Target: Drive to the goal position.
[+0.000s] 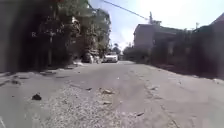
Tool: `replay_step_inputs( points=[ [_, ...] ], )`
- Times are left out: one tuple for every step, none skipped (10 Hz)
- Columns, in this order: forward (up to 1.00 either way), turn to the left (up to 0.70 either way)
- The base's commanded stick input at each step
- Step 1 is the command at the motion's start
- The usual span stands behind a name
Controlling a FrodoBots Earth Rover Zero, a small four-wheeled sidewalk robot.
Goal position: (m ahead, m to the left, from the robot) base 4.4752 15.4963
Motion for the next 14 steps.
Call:
replay_step_inputs(
  points=[
    [1.0,0.12],
    [1.0,0.12],
    [1.0,0.12],
    [1.0,0.12],
    [1.0,0.12],
    [1.0,0.12],
    [1.0,0.12],
    [1.0,0.12],
    [1.0,0.12],
    [1.0,-0.07],
    [1.0,-0.28],
    [1.0,-0.28],
    [1.0,-0.28],
    [1.0,-0.28]
  ],
)
